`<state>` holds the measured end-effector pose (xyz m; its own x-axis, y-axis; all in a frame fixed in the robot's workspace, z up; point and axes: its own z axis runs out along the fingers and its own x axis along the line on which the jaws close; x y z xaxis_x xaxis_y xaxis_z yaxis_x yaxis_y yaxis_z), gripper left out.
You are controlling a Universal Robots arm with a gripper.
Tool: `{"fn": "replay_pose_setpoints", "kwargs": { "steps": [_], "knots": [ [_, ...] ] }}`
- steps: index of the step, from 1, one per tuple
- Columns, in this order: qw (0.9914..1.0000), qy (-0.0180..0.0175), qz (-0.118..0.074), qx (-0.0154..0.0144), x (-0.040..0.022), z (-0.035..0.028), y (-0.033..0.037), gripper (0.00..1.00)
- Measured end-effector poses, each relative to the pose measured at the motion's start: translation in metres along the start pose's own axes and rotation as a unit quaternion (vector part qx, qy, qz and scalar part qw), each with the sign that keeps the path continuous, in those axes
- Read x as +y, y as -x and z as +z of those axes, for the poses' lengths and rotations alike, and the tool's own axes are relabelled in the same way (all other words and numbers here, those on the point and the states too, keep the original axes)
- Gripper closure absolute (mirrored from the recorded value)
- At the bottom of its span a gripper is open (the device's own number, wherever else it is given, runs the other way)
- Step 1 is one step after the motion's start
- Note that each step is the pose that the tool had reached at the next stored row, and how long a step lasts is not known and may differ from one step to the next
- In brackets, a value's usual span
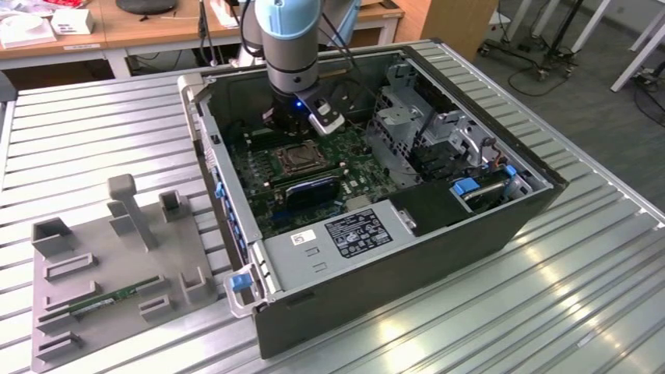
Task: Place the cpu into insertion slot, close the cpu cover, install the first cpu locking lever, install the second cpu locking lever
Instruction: 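Install the first cpu locking lever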
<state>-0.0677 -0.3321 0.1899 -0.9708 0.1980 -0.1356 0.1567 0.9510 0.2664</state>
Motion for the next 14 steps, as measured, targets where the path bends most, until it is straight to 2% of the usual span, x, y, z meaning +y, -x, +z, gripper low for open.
{"fn": "replay_pose_setpoints", "kwargs": {
  "steps": [3, 4, 10, 14],
  "knots": [
    [1.0, -0.0001, 0.0, 0.0001, -0.0002, 0.0002, -0.0001, 0.89],
    [1.0, 0.001, 0.0, 0.0, 0.0, 0.0008, -0.0002, 0.89],
    [1.0, 0.0001, 0.0, -0.0002, -0.0001, 0.0009, -0.0001, 0.89],
    [1.0, 0.0002, 0.0, -0.0002, 0.0012, -0.0038, 0.0005, 0.89]
  ]
}}
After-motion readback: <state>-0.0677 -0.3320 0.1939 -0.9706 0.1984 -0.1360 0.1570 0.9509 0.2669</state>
